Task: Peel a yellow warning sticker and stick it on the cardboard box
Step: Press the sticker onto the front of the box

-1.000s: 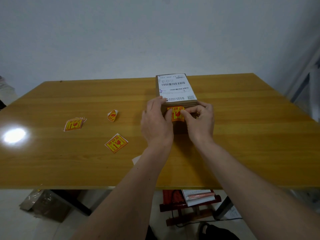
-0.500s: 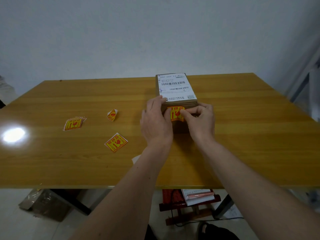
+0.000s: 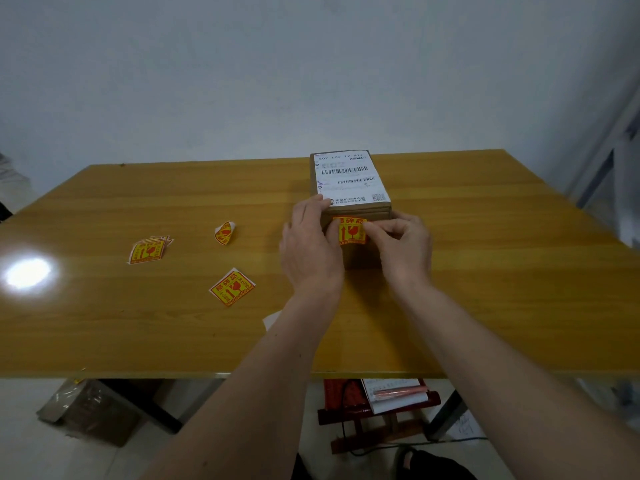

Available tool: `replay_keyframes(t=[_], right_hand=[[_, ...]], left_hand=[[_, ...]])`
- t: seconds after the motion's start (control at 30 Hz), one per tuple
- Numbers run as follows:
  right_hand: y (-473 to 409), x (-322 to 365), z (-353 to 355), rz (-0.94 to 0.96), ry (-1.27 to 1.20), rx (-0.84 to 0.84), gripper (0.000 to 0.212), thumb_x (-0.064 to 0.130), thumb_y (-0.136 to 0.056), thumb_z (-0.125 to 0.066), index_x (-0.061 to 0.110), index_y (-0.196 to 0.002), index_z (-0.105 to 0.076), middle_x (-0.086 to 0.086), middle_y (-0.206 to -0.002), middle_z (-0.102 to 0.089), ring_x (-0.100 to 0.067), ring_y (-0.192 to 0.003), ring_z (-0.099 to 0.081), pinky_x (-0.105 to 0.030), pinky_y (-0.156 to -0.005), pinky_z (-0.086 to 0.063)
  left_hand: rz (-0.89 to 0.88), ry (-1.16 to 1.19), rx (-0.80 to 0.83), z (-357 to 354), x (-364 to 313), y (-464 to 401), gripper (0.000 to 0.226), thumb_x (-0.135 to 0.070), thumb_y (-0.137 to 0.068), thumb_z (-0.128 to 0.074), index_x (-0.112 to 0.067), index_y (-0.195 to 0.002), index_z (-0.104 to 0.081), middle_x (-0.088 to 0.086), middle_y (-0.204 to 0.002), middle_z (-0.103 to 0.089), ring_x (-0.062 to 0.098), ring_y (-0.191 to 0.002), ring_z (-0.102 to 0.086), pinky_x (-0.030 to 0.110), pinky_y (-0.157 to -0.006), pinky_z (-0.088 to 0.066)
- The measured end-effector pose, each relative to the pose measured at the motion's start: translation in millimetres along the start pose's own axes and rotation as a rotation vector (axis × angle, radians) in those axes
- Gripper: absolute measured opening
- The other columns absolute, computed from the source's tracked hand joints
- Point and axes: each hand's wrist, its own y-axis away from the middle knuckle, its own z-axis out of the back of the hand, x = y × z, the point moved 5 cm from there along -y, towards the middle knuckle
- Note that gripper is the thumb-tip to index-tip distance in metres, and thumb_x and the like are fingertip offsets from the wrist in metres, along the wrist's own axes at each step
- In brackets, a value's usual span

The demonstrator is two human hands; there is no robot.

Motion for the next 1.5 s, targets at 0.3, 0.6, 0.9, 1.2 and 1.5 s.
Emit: replay_keyframes(t=[0.3, 0.6, 0.9, 1.2, 1.5], right_hand=[[3, 22, 1, 0.31, 0.251, 0.107, 0.054, 0.028, -0.082, -0.067, 0.019, -0.13, -0.044, 0.001, -0.13, -0.044, -0.014, -0.122, -0.041, -0.027, -0.101, -0.037], [-14, 31, -7, 0.314, 0.411, 0.124, 0.048, 0.027, -0.073, -0.078, 0.019, -0.117, -0.063, -0.001, -0.125, -0.049, -0.021, -0.119, -0.044, -0.033, -0.098, -0.044], [-22, 33, 2, 0.242, 0.343, 0.167, 0.035, 0.013, -0.077, -0.074, 0.022, -0.111, -0.07, 0.001, -0.125, -0.054, -0.017, -0.122, -0.047, -0.036, -0.104, -0.044], [-15, 29, -2, 0.278, 0.368, 0.2, 0.046, 0.022, -0.07, -0.08, 0.022, -0.113, -0.064, 0.004, -0.124, -0.049, -0.019, -0.122, -0.046, -0.047, -0.104, -0.04], [-2, 24, -19, 0.342, 0.563, 0.028, 0.071, 0.032, -0.06, -0.085, 0.02, -0.119, -0.048, -0.002, -0.129, -0.043, -0.023, -0.12, -0.044, -0.037, -0.097, -0.04]], left_hand=[[0.01, -0.01, 0.008, -2, 1, 0, 0.034, -0.018, -0.086, -0.062, -0.027, -0.119, -0.056, -0.012, -0.13, -0.055, 0.013, -0.11, -0.052, 0.028, -0.086, -0.042], [-0.014, -0.005, 0.02, -2, 2, 0, 0.039, -0.014, -0.083, -0.065, -0.025, -0.12, -0.056, -0.01, -0.131, -0.055, 0.014, -0.113, -0.052, 0.028, -0.087, -0.04], [-0.042, -0.035, 0.022, -1, 3, 0, 0.043, -0.013, -0.081, -0.068, -0.025, -0.12, -0.056, -0.01, -0.132, -0.055, 0.015, -0.111, -0.052, 0.026, -0.086, -0.038], [-0.062, -0.1, 0.072, -1, 5, 1, 0.061, -0.004, -0.074, -0.073, -0.028, -0.125, -0.05, -0.013, -0.136, -0.049, 0.014, -0.114, -0.049, 0.025, -0.089, -0.036], [-0.061, -0.108, 0.078, -2, 4, 2, 0.063, 0.0, -0.074, -0.071, -0.028, -0.126, -0.048, -0.013, -0.138, -0.047, 0.014, -0.114, -0.048, 0.023, -0.086, -0.036]])
